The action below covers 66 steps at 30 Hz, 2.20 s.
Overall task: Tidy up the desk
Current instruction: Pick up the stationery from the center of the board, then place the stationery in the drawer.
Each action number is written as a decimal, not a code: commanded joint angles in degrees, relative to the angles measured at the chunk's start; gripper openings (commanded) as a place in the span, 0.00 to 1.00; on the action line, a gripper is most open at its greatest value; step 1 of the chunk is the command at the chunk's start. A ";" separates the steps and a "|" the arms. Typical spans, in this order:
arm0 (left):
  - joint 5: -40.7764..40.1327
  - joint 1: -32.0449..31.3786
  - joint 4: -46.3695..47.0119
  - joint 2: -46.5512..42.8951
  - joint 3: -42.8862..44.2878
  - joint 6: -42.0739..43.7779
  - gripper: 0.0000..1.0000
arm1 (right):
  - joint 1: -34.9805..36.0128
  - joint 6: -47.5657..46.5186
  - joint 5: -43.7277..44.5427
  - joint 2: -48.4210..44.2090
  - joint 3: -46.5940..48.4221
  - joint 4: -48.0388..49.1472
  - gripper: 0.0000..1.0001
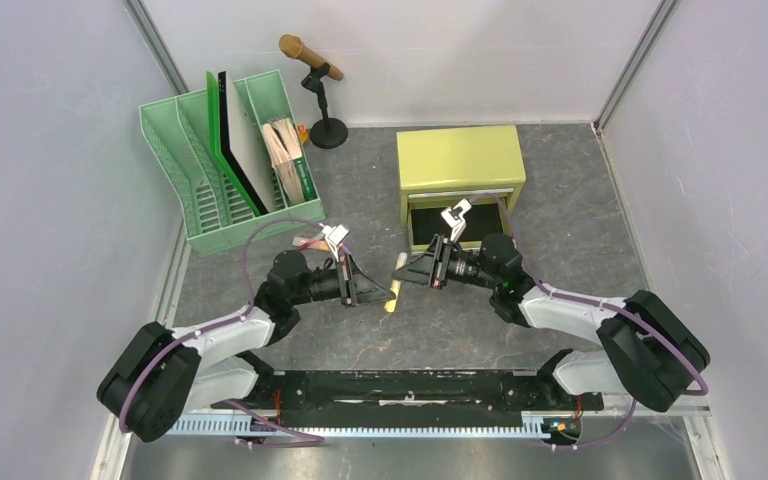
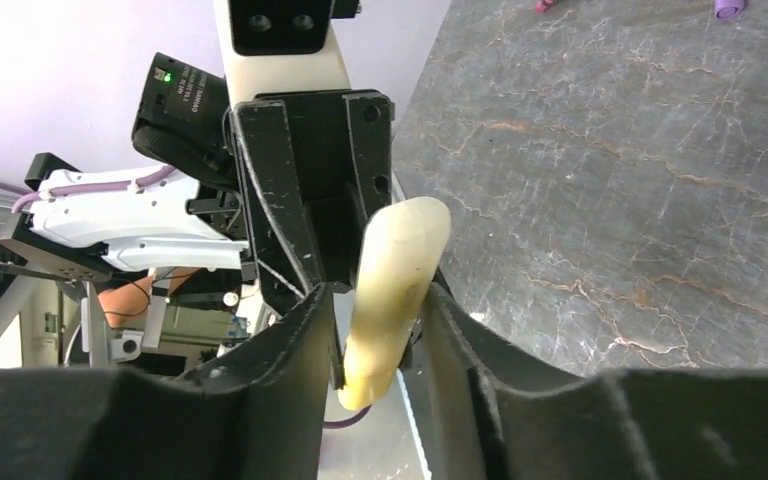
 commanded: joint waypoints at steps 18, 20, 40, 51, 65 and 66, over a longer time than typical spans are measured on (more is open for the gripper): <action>-1.67 -0.34 -10.32 -2.51 1.26 5.00 1.00 | 0.27 -2.67 0.23 -2.02 1.74 -2.69 0.04; -1.81 -0.29 -14.84 -3.12 2.37 7.59 1.00 | 0.03 -3.48 1.18 -2.38 1.99 -4.83 0.04; -26.51 -0.26 -66.67 -0.22 20.47 30.25 1.00 | -9.42 -18.57 7.41 -10.27 4.76 -29.10 0.02; -53.28 -0.30 -89.94 2.64 37.92 39.09 1.00 | -19.44 -20.41 5.03 -11.10 5.60 -31.98 0.02; -67.07 -0.28 -87.14 -10.73 31.94 26.57 1.00 | -25.76 -13.87 6.53 -9.68 4.01 -27.55 0.01; -64.91 -0.26 -85.62 -11.11 31.13 26.70 1.00 | -26.20 -12.95 6.46 -9.70 3.64 -26.72 0.01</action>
